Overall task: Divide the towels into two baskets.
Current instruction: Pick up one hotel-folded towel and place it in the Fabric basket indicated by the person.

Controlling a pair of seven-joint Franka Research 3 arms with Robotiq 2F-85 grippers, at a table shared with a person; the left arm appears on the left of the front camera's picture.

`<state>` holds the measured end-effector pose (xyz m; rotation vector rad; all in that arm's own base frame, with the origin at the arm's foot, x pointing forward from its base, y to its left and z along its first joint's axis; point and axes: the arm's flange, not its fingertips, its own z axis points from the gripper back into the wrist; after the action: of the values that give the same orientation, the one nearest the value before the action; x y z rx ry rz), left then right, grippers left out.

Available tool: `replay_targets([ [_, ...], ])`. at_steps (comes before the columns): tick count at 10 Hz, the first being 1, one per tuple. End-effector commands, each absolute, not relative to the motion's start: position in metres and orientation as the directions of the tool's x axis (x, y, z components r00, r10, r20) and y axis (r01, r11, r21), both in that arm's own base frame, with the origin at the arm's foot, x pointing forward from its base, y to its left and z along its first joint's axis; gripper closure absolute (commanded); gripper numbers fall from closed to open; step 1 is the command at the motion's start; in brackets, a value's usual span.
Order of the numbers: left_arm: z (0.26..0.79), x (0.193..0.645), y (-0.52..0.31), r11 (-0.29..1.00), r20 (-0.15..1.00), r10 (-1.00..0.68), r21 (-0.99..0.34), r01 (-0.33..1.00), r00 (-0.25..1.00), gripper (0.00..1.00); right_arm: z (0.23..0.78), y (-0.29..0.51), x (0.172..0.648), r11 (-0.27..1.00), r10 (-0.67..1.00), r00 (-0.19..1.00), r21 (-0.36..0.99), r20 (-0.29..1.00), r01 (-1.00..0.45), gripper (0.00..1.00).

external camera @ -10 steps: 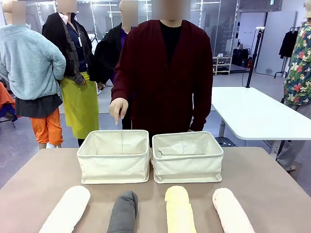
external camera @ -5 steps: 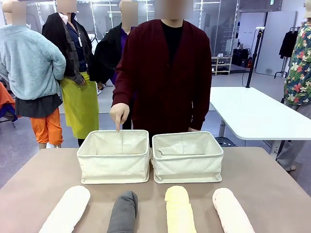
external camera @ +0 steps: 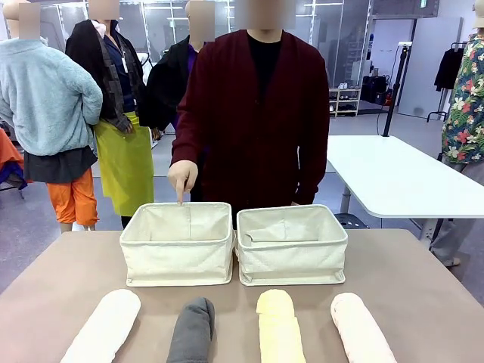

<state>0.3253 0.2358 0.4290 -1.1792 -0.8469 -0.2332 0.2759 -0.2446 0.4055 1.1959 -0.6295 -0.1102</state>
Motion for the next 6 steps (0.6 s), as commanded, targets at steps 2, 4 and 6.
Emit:
replay_targets([
  [2,0.467,0.324,0.190,0.429,0.721,0.044,-0.639,0.639,0.691,0.00,0.408,-0.245,0.274,0.377,-0.403,0.820,0.890,0.406,-0.256,0.00],
  [4,0.486,0.334,0.137,0.467,0.688,-0.131,-0.592,0.657,0.714,0.00,0.408,-0.245,0.274,0.377,-0.403,0.820,0.890,0.406,-0.256,0.00],
  [6,0.485,0.339,0.084,0.528,0.609,-0.308,-0.529,0.664,0.731,0.00,0.408,-0.245,0.274,0.377,-0.403,0.820,0.890,0.406,-0.256,0.00],
])
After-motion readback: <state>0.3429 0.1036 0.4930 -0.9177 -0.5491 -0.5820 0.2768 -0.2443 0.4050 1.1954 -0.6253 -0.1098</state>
